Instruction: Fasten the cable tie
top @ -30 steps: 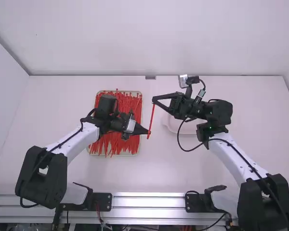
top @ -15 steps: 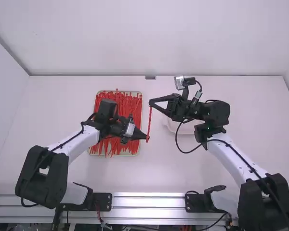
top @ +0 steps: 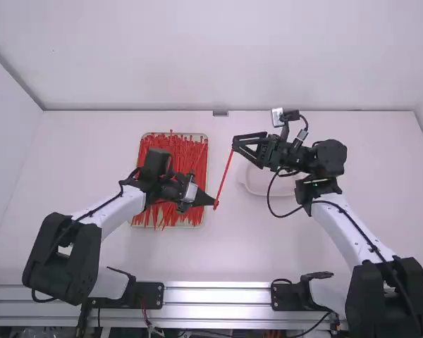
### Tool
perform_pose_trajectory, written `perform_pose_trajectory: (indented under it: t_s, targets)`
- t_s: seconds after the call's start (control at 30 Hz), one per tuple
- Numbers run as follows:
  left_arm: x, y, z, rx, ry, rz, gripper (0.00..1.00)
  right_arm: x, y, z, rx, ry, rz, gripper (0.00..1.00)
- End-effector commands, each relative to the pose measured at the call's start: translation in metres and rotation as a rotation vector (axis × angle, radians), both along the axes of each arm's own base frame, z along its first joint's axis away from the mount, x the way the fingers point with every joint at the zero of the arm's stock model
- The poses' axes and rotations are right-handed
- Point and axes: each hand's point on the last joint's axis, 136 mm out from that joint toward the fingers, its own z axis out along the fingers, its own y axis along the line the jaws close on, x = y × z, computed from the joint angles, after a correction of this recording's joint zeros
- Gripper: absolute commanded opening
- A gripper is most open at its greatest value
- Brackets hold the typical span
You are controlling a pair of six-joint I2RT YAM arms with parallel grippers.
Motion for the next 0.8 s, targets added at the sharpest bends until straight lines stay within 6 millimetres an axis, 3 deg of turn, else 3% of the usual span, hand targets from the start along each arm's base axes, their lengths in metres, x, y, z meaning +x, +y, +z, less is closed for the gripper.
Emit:
perform_pose_trajectory:
  t_s: [0.0,0.23,0.3,0.57,0.77]
  targets:
    - [-0.002,0.001,0.007,-0.033,0.028,-0.021,0.02,-0.004,-0.008,0.006,-0.033,-0.081,0.016,0.58]
    - [0.027,-0.005,0.024,-0.02,0.062,0.068,0.02,-0.005,-0.027,-0.008,-0.08,-0.049,0.05,0.68]
    - [0.032,-0.006,0.035,-0.043,0.032,0.074,0.02,-0.011,-0.028,-0.011,-0.097,-0.068,0.083,0.75]
    - [0.043,-0.008,0.085,-0.133,-0.003,0.105,0.02,-0.015,-0.022,-0.03,-0.098,-0.049,0.088,0.78]
    - [0.042,-0.008,0.101,-0.157,0.025,0.105,0.02,-0.017,-0.005,-0.035,-0.081,-0.039,0.08,0.79]
